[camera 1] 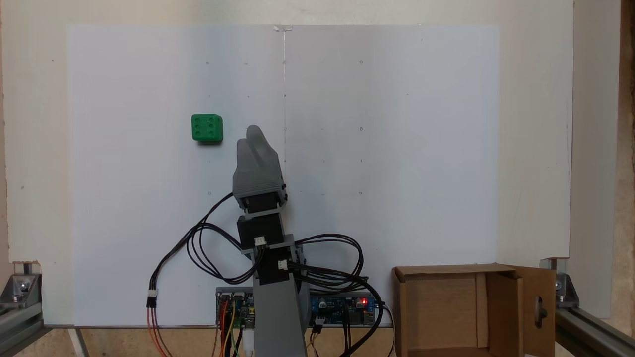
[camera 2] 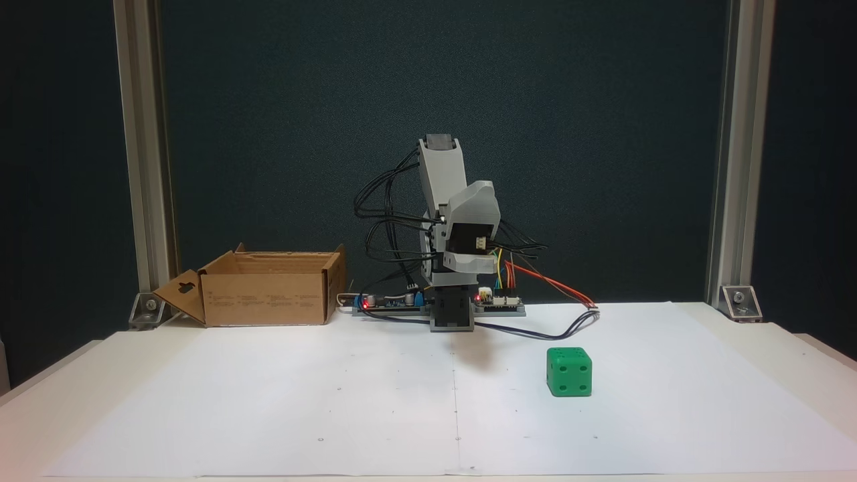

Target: Grasp a green dice and put it in the bin.

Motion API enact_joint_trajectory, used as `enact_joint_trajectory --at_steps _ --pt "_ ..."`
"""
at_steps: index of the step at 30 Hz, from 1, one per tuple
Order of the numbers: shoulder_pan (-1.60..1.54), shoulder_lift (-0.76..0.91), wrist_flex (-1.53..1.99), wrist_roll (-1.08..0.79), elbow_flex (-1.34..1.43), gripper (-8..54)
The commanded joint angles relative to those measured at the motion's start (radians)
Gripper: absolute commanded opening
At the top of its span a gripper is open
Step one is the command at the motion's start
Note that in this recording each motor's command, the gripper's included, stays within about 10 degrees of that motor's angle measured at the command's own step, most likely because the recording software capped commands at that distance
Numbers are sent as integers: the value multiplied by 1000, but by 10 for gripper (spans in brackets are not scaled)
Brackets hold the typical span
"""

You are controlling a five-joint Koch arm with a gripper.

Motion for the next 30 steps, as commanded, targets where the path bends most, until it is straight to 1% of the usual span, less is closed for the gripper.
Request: enact_joint_trajectory --at_steps 1,21,27,30 --pt "2 104 -52 -12 49 446" --pt "8 104 -20 -34 28 438" --pt "5 103 221 -32 -121 439" --pt "12 103 441 -32 -210 441"
